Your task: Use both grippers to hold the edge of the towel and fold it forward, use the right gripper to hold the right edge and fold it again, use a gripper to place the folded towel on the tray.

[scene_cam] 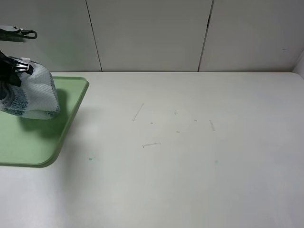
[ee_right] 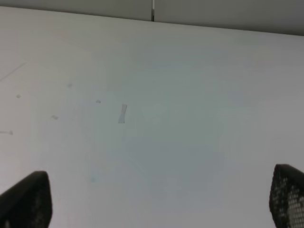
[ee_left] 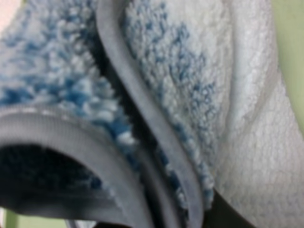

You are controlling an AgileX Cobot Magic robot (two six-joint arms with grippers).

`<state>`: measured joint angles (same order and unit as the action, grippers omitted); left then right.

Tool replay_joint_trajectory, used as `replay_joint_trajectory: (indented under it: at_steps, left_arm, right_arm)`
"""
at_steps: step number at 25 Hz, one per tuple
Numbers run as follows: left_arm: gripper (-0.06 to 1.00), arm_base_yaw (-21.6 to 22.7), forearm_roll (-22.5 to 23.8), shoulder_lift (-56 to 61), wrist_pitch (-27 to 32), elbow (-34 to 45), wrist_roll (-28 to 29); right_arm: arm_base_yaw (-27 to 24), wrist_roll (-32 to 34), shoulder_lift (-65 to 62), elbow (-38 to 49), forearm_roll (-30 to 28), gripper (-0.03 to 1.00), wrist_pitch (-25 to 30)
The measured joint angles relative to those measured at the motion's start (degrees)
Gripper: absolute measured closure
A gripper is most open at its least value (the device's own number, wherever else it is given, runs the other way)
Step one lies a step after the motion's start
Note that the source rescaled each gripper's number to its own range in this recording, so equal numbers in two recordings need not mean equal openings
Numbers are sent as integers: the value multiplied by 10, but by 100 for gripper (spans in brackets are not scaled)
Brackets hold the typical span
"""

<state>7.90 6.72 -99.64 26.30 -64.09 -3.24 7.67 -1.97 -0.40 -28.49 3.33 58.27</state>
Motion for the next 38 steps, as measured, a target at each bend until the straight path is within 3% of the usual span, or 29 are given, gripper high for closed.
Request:
replay_joint_trajectory:
  at_steps: [3,5,7,10,13,24,30,38]
  left_arm:
    - [81,0,0,0,-24,13,-1]
    - [73,0,0,0,-29,13,-1]
    - [55,0,0,0,-32,13,-1]
    - [13,0,6,0,-33,13,-1]
    - [-1,0,12,0,-38,13,-1]
    - [-5,0,13,35,-15,13,-1]
    - [-5,0,1,81,44,13,-1]
    - [-6,0,-22,168,168,13,-2]
  right_arm:
    - [0,0,0,0,0,-3,0]
    - [0,0,0,0,0,-3,0]
    - [0,0,0,0,0,-3,0]
    - [0,0,0,0,0,-3,0]
    - [0,0,0,0,0,-3,0]
    - [0,0,0,0,0,-3,0]
    - [0,0,0,0,0,-3,0]
    - [0,0,0,0,0,-3,0]
